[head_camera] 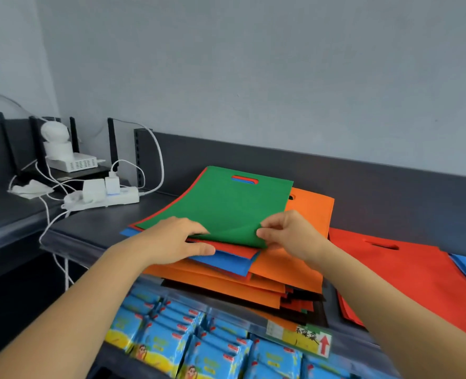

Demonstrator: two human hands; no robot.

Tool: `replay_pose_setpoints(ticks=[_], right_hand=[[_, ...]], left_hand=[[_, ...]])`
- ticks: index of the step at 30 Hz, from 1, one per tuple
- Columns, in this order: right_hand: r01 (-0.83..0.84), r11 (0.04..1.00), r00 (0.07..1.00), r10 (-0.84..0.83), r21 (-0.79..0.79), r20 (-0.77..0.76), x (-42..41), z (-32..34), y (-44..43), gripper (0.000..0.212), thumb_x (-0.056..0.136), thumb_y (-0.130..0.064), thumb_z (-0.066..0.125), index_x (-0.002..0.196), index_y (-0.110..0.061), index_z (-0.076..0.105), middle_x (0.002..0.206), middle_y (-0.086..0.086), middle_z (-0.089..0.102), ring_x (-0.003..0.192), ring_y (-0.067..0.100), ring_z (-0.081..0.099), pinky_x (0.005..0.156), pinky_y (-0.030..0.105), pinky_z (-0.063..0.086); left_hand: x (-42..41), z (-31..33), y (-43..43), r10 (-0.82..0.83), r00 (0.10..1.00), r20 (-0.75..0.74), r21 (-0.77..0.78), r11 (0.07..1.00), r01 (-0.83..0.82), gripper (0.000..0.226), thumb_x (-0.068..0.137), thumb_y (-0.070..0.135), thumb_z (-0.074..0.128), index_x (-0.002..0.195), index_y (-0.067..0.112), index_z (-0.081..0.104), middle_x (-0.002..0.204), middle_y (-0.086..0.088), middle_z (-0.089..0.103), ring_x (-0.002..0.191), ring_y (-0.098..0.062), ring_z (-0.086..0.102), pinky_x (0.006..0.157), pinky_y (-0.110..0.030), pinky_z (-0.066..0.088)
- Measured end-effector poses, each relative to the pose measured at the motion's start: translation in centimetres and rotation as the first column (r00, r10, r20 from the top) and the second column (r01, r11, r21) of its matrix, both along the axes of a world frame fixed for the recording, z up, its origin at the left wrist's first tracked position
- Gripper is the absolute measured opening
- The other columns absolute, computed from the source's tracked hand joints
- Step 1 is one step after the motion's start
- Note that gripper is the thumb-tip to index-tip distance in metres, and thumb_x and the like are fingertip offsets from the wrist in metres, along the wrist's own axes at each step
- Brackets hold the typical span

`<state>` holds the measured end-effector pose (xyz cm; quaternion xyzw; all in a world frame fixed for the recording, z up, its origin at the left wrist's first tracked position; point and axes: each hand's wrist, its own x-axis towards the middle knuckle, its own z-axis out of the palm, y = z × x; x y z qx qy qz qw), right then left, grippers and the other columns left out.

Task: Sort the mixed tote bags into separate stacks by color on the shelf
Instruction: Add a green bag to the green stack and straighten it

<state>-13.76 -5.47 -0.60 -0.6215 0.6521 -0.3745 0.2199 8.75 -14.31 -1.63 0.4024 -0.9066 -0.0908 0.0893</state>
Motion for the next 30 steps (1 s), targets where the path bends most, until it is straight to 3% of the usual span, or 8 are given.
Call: replay_pose_setpoints(ticks=[5, 9, 12, 15, 19, 21, 23, 30], right_hand=[[0.082, 0.981, 0.976, -0.114, -0.174, -0.185, 1.0, 1.0, -0.9, 0.015, 0.090, -0.013, 0.060, 0.084, -0.001, 0.067, 0.069, 0.014, 0.061, 0.065, 0.020, 0.050, 0.068, 0.036, 0.048], [0.045, 0.960, 0.956, -0.122, -0.277, -0.267, 2.0, 2.1, -0.4, 0.016, 0.091, -0.019, 0.060, 0.092, -0.008, 0.071, 0.070, -0.005, 0.060, 0.066, 0.012, 0.053, 0.062, 0.022, 0.040], [0.209, 0.962, 0.967, -0.230, -0.175, -0.109, 1.2, 1.9, -0.1, 0.034, 0.092, -0.040, 0.054, 0.110, -0.013, 0.064, 0.090, 0.000, 0.065, 0.080, 0.016, 0.061, 0.077, 0.030, 0.052], [0.246, 0.920, 0.896, -0.336, 0.304, 0.290, 0.0, 1.8, 0.9, 0.058, 0.092, -0.055, 0.042, 0.128, -0.008, 0.046, 0.089, 0.010, 0.060, 0.070, 0.021, 0.058, 0.064, 0.034, 0.057], [0.061, 0.903, 0.763, -0.317, 0.426, 0.563, -0.5, 1.2, 1.5, 0.035, 0.090, -0.029, 0.061, 0.108, -0.001, 0.053, 0.092, 0.017, 0.064, 0.074, 0.022, 0.063, 0.060, 0.027, 0.058], [0.083, 0.926, 0.784, -0.288, 0.367, 0.549, -0.3, 1.1, 1.4, 0.008, 0.085, 0.002, 0.063, 0.090, -0.001, 0.058, 0.088, 0.013, 0.064, 0.072, 0.018, 0.062, 0.055, 0.023, 0.056], [0.148, 0.938, 0.801, -0.299, 0.312, 0.518, -0.5, 0.8, 1.6, 0.018, 0.081, 0.014, 0.060, 0.084, -0.003, 0.056, 0.092, 0.010, 0.063, 0.072, 0.017, 0.061, 0.050, 0.023, 0.055], [0.427, 0.904, 0.892, -0.426, 0.027, 0.153, -5.7, -0.5, 5.5, 0.031, 0.072, 0.008, 0.057, 0.094, -0.010, 0.070, 0.094, 0.011, 0.070, 0.091, 0.029, 0.065, 0.077, 0.039, 0.056]], left_hand=[[-0.1, 0.1, -0.4, -0.008, 1.000, -0.028, -0.030, 1.000, 0.007, 0.057, 0.077, 0.078, 0.030, 0.067, 0.025, 0.049, 0.065, 0.008, 0.049, 0.063, -0.008, 0.047, 0.057, -0.029, 0.032], [-0.6, -0.5, -0.8, 0.044, 0.994, -0.100, -0.123, 0.991, -0.057, 0.042, 0.097, 0.033, 0.046, 0.061, 0.016, 0.034, 0.059, 0.002, 0.039, 0.058, -0.015, 0.040, 0.050, -0.028, 0.023], [-0.8, -0.9, -0.6, 0.073, 0.986, -0.152, -0.142, 0.985, -0.095, 0.042, 0.098, 0.030, 0.046, 0.061, 0.014, 0.033, 0.057, 0.001, 0.038, 0.053, -0.012, 0.037, 0.048, -0.025, 0.020], [-0.9, -1.0, -0.3, 0.063, 0.986, -0.151, -0.184, 0.979, -0.091, 0.040, 0.098, 0.031, 0.044, 0.063, 0.013, 0.038, 0.058, 0.002, 0.041, 0.055, -0.013, 0.041, 0.049, -0.025, 0.022], [-0.8, -1.6, 0.3, -0.034, 0.998, -0.043, -0.418, 0.909, 0.013, 0.023, 0.097, 0.034, 0.043, 0.100, 0.029, 0.066, 0.084, 0.001, 0.069, 0.082, -0.025, 0.064, 0.062, -0.031, 0.045], [-1.2, -1.9, 0.8, -0.147, 0.988, -0.041, -0.570, 0.815, 0.098, 0.027, 0.088, 0.036, 0.045, 0.098, 0.034, 0.070, 0.080, 0.003, 0.072, 0.073, -0.027, 0.068, 0.055, -0.032, 0.050], [-1.8, -1.9, 1.1, -0.223, 0.974, -0.044, -0.618, 0.772, 0.149, 0.037, 0.080, 0.037, 0.040, 0.089, 0.029, 0.074, 0.077, 0.004, 0.073, 0.067, -0.023, 0.070, 0.055, -0.035, 0.056], [-3.9, -1.9, 2.0, -0.135, 0.988, -0.080, -0.647, 0.760, 0.052, 0.034, 0.055, 0.001, 0.071, 0.082, 0.020, 0.076, 0.080, 0.001, 0.074, 0.065, -0.025, 0.070, 0.055, -0.040, 0.057]])
